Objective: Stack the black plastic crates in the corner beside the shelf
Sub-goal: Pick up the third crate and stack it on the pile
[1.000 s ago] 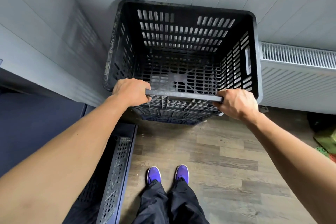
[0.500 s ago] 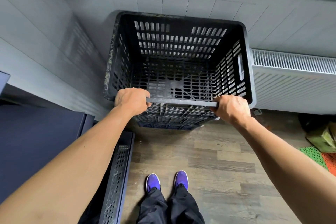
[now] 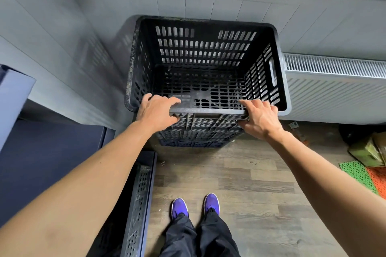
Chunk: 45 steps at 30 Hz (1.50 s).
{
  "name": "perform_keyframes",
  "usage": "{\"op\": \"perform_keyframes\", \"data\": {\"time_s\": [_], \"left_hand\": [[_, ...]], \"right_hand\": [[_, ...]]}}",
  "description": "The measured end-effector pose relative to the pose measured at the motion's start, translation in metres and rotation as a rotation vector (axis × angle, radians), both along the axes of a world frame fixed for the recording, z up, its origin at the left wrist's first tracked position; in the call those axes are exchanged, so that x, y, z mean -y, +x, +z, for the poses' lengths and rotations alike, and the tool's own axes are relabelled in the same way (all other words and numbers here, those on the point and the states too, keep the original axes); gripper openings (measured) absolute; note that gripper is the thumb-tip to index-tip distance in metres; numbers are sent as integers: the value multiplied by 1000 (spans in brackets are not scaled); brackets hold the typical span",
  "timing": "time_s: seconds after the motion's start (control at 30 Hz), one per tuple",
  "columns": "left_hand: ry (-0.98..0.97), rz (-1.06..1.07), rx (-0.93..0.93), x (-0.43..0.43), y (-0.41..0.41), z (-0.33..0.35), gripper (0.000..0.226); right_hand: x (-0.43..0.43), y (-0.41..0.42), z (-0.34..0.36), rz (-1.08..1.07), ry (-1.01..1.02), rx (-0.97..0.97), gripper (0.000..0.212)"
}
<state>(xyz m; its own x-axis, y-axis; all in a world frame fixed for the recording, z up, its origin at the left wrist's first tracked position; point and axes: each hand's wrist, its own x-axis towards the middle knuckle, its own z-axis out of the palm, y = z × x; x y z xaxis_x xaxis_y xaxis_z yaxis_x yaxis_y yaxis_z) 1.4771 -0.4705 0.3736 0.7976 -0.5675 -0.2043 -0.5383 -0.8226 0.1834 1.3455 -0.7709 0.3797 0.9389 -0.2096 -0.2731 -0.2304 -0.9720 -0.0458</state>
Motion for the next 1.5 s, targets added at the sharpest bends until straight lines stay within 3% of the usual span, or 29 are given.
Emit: {"op": "perform_keyframes", "data": {"time_s": [0.2, 0.47, 0.6, 0.7, 0.87, 1.13, 1.33, 1.5], "left_hand": [[-116, 2, 26, -8, -39, 3, 73], [-132, -9, -81, -12, -38, 9, 60], [-194, 224, 16, -15, -38, 16, 42], [-150, 381, 108, -35, -26, 17, 46], [-165, 549, -301, -52, -13, 12, 93], [-126, 513, -490, -53, 3, 18, 87], [-74, 514, -449, -49, -4, 26, 83], [-18, 442, -214, -44, -5, 31, 97]], "right_hand": [[-29, -20, 2, 97, -111, 27, 103], [-50, -12, 15, 153, -50, -39, 98], [-66, -1, 16, 164, 23, -29, 86], [-69, 15, 20, 79, 132, -90, 77], [-72, 30, 19, -1, 125, -200, 61], [-76, 42, 24, -23, 116, -283, 47], [-73, 35, 25, -12, 153, -313, 65], [-65, 40, 30, 2, 222, -342, 63]]}}
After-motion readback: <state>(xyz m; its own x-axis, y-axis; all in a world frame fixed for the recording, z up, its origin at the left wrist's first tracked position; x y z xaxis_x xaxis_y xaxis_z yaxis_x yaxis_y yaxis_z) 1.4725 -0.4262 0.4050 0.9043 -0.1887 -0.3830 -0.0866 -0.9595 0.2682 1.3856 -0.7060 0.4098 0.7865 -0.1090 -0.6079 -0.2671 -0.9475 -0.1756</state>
